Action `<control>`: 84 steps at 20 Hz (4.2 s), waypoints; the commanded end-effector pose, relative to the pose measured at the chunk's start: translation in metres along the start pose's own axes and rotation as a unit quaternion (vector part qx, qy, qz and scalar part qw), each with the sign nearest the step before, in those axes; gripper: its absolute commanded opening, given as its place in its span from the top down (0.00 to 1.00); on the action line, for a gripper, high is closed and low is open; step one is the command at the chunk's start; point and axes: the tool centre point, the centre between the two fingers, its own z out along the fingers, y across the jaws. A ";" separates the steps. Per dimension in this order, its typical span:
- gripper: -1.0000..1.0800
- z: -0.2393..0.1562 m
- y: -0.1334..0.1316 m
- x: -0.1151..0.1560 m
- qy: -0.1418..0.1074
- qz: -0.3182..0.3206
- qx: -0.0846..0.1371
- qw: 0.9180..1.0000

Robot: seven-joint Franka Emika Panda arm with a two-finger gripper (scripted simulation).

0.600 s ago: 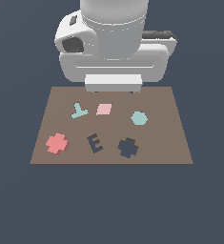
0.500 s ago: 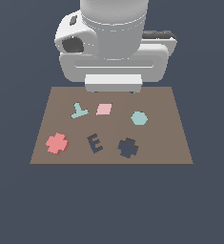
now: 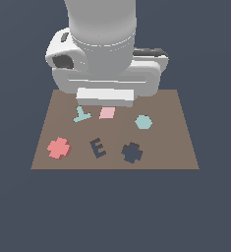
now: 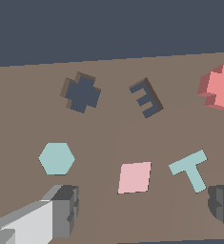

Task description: Insert a designated object into the corresponding slot on a board.

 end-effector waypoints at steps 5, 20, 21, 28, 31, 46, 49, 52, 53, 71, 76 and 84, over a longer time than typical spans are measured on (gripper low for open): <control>0.04 0.025 0.034 0.025 0.001 0.026 -0.002 1.000; 0.04 0.086 0.128 0.085 0.006 0.094 -0.005 0.996; 0.04 0.088 0.132 0.087 0.006 0.096 -0.005 0.995; 0.04 0.097 0.147 0.096 0.007 0.108 -0.006 0.994; 0.04 0.098 0.150 0.098 0.007 0.109 -0.006 0.994; 0.04 0.118 0.149 0.098 0.007 0.109 -0.006 0.994; 1.00 0.118 0.149 0.098 0.007 0.109 -0.006 0.994; 1.00 0.118 0.149 0.098 0.007 0.109 -0.006 0.994; 1.00 0.118 0.149 0.098 0.007 0.109 -0.006 0.994; 1.00 0.116 0.128 0.114 0.007 0.028 -0.006 1.000; 1.00 0.115 0.108 0.126 0.006 -0.045 -0.007 0.999; 1.00 0.113 0.063 0.139 0.005 -0.188 -0.008 0.982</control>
